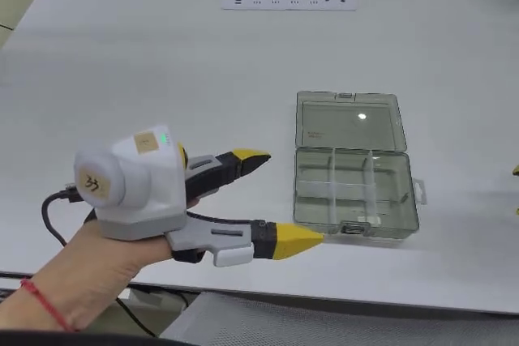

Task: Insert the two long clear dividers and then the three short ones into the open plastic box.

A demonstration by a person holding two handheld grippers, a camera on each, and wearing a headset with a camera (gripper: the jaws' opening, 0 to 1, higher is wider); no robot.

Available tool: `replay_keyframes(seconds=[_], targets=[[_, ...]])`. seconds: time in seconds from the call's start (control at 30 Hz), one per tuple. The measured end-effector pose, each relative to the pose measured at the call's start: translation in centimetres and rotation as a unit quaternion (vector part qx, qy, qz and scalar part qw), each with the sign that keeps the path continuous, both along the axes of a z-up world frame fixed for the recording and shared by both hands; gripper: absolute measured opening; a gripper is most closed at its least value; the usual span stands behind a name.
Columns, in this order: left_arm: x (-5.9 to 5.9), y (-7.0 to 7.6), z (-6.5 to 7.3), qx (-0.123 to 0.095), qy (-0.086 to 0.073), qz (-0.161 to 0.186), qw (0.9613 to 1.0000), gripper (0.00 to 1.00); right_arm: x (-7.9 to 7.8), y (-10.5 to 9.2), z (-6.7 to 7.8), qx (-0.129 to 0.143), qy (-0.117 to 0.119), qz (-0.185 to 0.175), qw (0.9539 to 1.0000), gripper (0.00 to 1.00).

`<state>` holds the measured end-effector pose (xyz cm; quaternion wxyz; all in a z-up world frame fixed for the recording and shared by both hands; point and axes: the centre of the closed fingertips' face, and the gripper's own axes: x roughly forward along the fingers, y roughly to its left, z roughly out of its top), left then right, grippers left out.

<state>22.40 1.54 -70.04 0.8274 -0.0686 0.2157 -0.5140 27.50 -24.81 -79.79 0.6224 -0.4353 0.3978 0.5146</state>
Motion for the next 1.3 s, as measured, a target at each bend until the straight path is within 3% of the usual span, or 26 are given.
replay_keyframes(seconds=[0.3,0.47,0.6,0.77,0.87,0.97,1.3], targets=[[0.5,-0.8,1.7,-0.026,-0.001,0.006,0.9996,0.78,-1.1,5.8,5.1,0.049,-0.043,0.011,0.9978,0.32],[0.6,-1.6,2.4,-0.040,0.005,0.006,0.9992,0.75,-1.6,8.0,6.8,0.058,-0.067,0.026,0.9957,0.32],[0.7,-2.3,2.8,-0.051,0.019,0.007,0.9985,0.71,-2.8,10.6,8.5,0.067,-0.076,0.034,0.9942,0.32],[0.9,-3.6,2.8,-0.061,0.048,0.013,0.9969,0.60,-3.8,12.8,9.7,0.067,-0.090,0.042,0.9928,0.32],[0.6,-4.5,2.8,-0.075,0.072,0.012,0.9945,0.61,-4.3,14.0,10.3,0.065,-0.101,0.049,0.9915,0.32],[0.2,-5.4,3.1,-0.087,0.083,0.006,0.9927,0.57,-4.7,14.8,10.6,0.060,-0.112,0.060,0.9901,0.32],[-0.1,-7.5,3.4,-0.139,0.154,0.014,0.9781,0.38,-5.7,16.9,11.8,0.062,-0.131,0.074,0.9866,0.32]])
